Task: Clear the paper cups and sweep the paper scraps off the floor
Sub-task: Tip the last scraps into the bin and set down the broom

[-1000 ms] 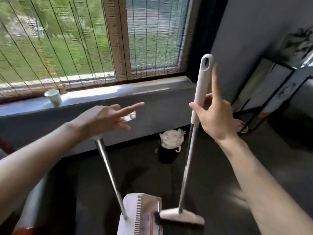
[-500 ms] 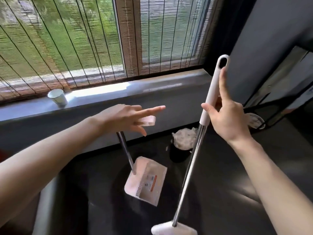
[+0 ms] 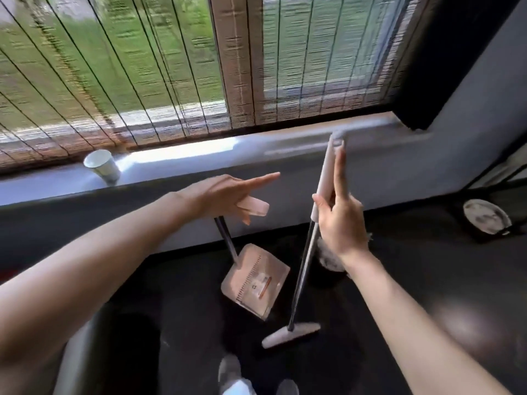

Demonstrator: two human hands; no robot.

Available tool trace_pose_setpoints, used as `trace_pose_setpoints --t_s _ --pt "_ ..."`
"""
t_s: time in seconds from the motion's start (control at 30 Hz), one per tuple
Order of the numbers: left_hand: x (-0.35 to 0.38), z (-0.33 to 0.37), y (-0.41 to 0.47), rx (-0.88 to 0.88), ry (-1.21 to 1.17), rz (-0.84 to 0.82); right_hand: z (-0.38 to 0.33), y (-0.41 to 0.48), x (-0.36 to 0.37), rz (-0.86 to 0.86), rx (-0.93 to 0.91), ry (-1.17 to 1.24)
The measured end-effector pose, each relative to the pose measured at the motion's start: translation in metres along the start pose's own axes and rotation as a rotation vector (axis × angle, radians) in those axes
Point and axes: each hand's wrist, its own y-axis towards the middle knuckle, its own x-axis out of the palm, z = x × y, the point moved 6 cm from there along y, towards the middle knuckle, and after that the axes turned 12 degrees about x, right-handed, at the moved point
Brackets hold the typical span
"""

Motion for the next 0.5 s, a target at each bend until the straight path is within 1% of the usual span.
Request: trace_pose_setpoints --t_s 0.17,0.3,0.4,0.5 --pt "0.042 -0.059 0.029 -0.095 -0.210 -0.113 0.038 0.022 0.062 -0.080 0.005 0.003" --pt "0.057 -0.097 0.064 -0.113 -0.263 -0.178 0.068 0.046 0.103 -0.121 0.015 -0.036" --pt "0.067 -0.119 0.080 -0.172 -0.436 -0.194 0.080 0.068 0.135 -0.197 0.044 -0.043" --pt "0.074 -0.152 0.092 -0.107 -0.419 -0.221 0.089 0.099 0.161 -0.175 0.049 -0.071"
